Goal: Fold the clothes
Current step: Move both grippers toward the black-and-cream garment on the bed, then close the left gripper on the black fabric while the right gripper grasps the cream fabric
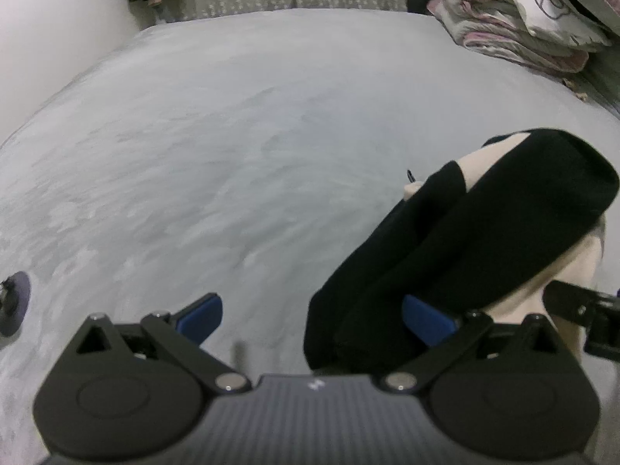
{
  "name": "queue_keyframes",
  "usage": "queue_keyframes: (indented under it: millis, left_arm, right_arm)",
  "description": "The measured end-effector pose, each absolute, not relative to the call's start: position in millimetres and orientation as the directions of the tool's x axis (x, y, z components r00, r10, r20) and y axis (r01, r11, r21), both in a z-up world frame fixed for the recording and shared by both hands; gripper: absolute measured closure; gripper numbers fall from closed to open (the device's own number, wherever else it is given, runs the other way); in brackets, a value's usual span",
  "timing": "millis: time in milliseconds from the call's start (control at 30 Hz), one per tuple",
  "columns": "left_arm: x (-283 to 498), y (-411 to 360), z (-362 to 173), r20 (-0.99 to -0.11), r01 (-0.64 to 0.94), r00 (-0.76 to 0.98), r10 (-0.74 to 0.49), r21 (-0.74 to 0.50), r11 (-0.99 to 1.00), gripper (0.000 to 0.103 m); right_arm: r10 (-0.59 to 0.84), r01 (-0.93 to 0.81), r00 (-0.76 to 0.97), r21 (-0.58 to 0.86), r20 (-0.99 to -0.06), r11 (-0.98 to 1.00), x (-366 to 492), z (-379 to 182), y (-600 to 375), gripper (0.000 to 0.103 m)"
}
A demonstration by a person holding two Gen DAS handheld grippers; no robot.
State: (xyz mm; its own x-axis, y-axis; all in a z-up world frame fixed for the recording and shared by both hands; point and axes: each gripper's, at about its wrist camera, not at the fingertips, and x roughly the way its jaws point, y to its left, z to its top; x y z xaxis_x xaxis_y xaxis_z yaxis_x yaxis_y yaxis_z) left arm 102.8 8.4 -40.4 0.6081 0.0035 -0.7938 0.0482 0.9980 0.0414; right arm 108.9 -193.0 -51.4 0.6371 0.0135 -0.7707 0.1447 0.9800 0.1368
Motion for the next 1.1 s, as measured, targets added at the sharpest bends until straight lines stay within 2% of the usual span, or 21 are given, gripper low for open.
queue_keyframes:
  millis: [100, 267, 367, 767, 833, 900, 1100]
  left_arm:
    - [109, 10, -51, -0.8, 0.081, 0.6, -0.01, 0.049, 0.995, 0.0]
    - [120, 13, -66, -0.824, 0.091, 0.564, -0.062, -0.013, 0.996, 0.0]
    - [125, 18, -72, -0.83, 0.091, 0.55, -0.097, -0.056, 0.994, 0.0]
    - [125, 22, -67, -0.817, 0.084, 0.561, -0.133, -0.103, 0.991, 0.0]
    - [125, 29, -62, -0.816, 0.076, 0.559, -0.146, -0.124, 0.989, 0.0]
    - [123, 35, -58, -0.807, 0.065, 0.569, -0.156, -0.145, 0.987, 0.002]
    - [107, 35, -44, -0.76, 0.117, 0.616, -0.205, -0.17, 0.979, 0.028]
  right_arm:
    - [0.041, 0.128, 0.62, 0.153, -0.783, 0.98, 117, -63, -194, 0.0]
    - [0.074, 0.058, 0.614, 0.138, -0.786, 0.989, 126, -82, -189, 0.0]
    - [0.1, 0.065, 0.607, 0.175, -0.788, 0.982, 130, -88, -193, 0.0]
    - [0.111, 0.08, 0.638, 0.209, -0.762, 0.975, 125, -93, -194, 0.0]
    - [0.112, 0.096, 0.64, 0.223, -0.76, 0.97, 121, -87, -193, 0.004]
    - [0.124, 0.094, 0.643, 0.239, -0.755, 0.966, 116, -81, -190, 0.015]
    - [0.11, 0.055, 0.673, 0.198, -0.732, 0.979, 100, -65, -174, 0.04]
